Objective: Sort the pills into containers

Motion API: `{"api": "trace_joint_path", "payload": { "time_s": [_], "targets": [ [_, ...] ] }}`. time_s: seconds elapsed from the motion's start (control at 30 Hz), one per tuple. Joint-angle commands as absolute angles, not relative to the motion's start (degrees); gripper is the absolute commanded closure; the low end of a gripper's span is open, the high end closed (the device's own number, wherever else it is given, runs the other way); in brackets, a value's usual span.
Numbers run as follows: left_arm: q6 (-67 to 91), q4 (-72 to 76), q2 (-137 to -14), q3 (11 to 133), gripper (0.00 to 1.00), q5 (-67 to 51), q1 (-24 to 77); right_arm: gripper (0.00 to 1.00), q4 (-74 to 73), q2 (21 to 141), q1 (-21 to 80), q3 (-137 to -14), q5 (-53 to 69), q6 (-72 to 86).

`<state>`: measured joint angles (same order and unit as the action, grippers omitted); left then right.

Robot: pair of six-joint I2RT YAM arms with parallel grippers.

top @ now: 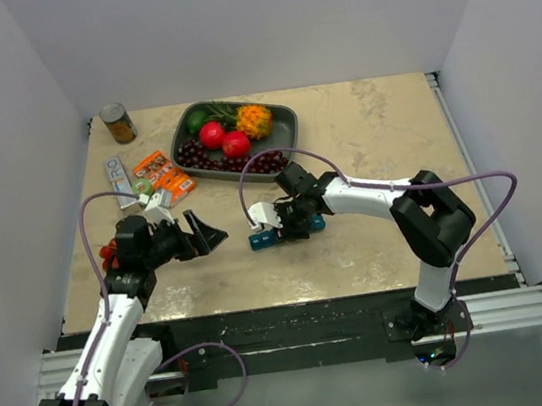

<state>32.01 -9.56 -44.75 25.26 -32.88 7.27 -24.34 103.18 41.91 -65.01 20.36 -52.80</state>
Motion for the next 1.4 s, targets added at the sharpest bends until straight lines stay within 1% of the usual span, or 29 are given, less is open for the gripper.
{"api": "trace_joint_path", "payload": {
  "time_s": [0.0, 0.1, 0.17, 0.23, 0.4, 0.47, 0.57, 0.8, 1.17, 1.3, 1.37],
  "targets": [
    [35.0, -6.6, -43.8, 24.2, 0.03, -34.8, 7.6, 0.49, -23.2, 104.1, 42.6, -67.2, 20.2, -53.6],
    [36.0, -5.7, -43.8, 23.0, 0.04, -35.4, 7.7, 0.52, -23.2, 104.9, 42.8, -67.4, 20.0, -53.4],
    [36.9, -4.9, -43.8, 22.2, 0.04, -35.5, 7.7, 0.58, -23.2, 104.9, 42.9, -67.3, 19.9, -53.4],
    [38.1, -4.0, -43.9, 21.0, 0.05, -35.9, 7.7, 0.59, -23.0, 104.6, 42.9, -67.1, 19.9, -53.3],
    [41.9, 2.6, -45.1, 18.2, 0.07, -37.7, 8.3, 0.73, -22.9, 103.2, 42.9, -66.3, 21.0, -51.9],
    [43.3, 4.7, -46.0, 17.5, 0.07, -37.7, 8.9, 0.76, -23.3, 101.4, 43.0, -66.2, 22.1, -51.2],
    [45.3, 8.0, -47.4, 16.6, 0.07, -37.2, 10.5, 0.79, -23.6, 99.1, 42.9, -65.7, 24.5, -50.1],
    [48.8, 15.0, -52.6, 14.9, 0.08, -35.2, 15.3, 0.82, -24.0, 94.0, 42.9, -64.3, 29.7, -47.5],
    [53.6, 23.9, -57.0, 13.6, 0.11, -35.1, 17.5, 0.83, -24.0, 93.6, 42.8, -63.8, 33.3, -46.6],
    [54.4, 25.7, -58.7, 13.4, 0.14, -34.7, 18.9, 0.83, -24.0, 93.7, 42.9, -64.2, 33.9, -46.3],
    [55.0, 26.8, -59.9, 13.4, 0.19, -34.5, 19.8, 0.83, -24.0, 93.7, 42.8, -64.2, 34.1, -46.1]
  ]
}}
